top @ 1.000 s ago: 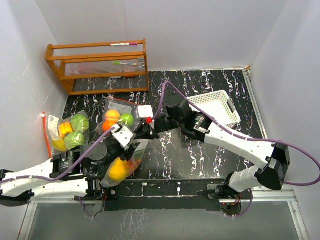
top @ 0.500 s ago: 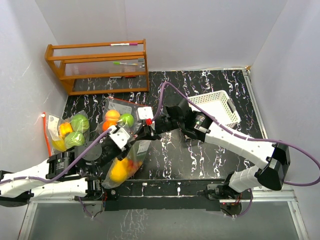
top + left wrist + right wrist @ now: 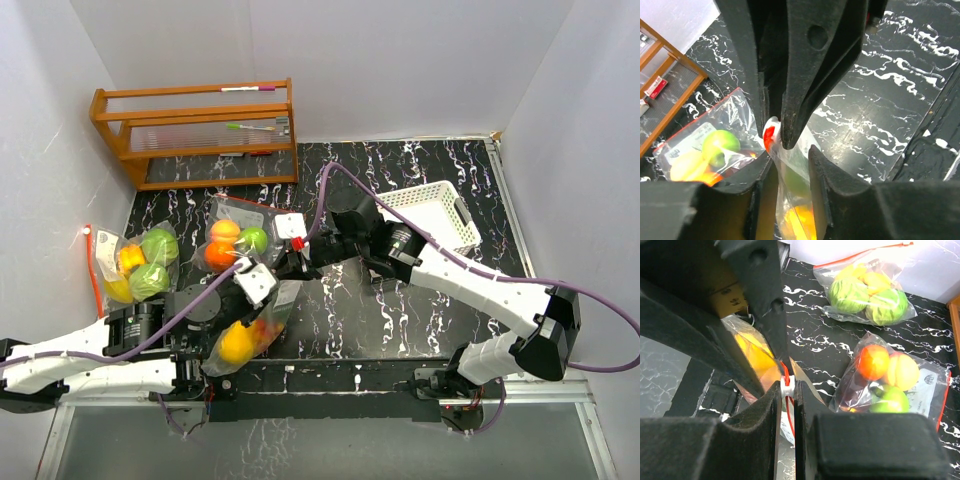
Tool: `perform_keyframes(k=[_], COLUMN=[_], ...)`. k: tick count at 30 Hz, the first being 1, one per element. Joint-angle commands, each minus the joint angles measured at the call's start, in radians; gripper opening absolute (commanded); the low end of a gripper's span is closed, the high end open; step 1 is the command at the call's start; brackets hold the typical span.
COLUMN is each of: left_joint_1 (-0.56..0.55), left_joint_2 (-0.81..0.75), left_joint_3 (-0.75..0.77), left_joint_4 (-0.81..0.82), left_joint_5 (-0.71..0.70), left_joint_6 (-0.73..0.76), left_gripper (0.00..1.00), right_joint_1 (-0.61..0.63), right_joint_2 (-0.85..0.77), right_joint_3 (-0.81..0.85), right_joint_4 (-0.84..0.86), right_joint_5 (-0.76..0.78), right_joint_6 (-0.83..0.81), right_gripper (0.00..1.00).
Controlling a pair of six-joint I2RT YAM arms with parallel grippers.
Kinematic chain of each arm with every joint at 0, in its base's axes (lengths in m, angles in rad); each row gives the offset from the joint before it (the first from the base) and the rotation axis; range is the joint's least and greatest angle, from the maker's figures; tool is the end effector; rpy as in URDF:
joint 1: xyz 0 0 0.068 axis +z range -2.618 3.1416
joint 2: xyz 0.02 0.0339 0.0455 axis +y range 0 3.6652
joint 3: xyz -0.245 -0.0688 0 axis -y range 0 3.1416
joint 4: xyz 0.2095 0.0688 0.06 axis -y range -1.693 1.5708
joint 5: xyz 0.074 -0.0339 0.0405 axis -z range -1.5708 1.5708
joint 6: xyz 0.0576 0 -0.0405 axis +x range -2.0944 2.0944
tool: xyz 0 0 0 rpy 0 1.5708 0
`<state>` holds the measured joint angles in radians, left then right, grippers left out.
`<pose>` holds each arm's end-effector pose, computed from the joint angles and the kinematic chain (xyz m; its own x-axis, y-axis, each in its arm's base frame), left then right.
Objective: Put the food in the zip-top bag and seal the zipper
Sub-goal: Zip the zipper food storage bag.
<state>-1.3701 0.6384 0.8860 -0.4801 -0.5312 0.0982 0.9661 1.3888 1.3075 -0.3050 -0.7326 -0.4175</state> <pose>0.0549 -0.1235 0.3405 0.0275 0.2889 -0.9570 0.7475 0.6296 0.2116 0.1375 0.2667 0.3532 0.1950 -0.2481 -0.9489 -0.9679 -0.2052 -0.1453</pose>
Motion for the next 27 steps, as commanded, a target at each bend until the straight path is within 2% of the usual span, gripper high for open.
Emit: perform_keyframes(k=[1,5,22,27], left_joint_1=[0.0,0.002,0.0,-0.001], left_joint_2=[0.013,0.001,-0.17,-0.179], left_joint_3=[-0.005,-0.002,0.026,0.035], left_joint_4=[-0.001,-0.001,0.042,0.042], left_joint_5=[0.009,-0.014,-0.047,-0.045], left_joint_6=[0.019,0.019,0.007,0.007], left_gripper=[0.21,0.0,0.0,0.0], right_joint_1=[0.002,0.001,0.002,0.002], right_joint_2=[-0.031,-0.027,0.014,0.028], right_joint_3=[0.064,0.062,-0.004,-0.019], right_joint_4=[0.023,0.013,0.02,0.027], right_joint_5=[-0.006,-0.004,0.039,0.106], right_joint_6=[-0.01,-0.013,-0.024,-0.024], right_gripper=[0.09,0.09,0.09,0.09])
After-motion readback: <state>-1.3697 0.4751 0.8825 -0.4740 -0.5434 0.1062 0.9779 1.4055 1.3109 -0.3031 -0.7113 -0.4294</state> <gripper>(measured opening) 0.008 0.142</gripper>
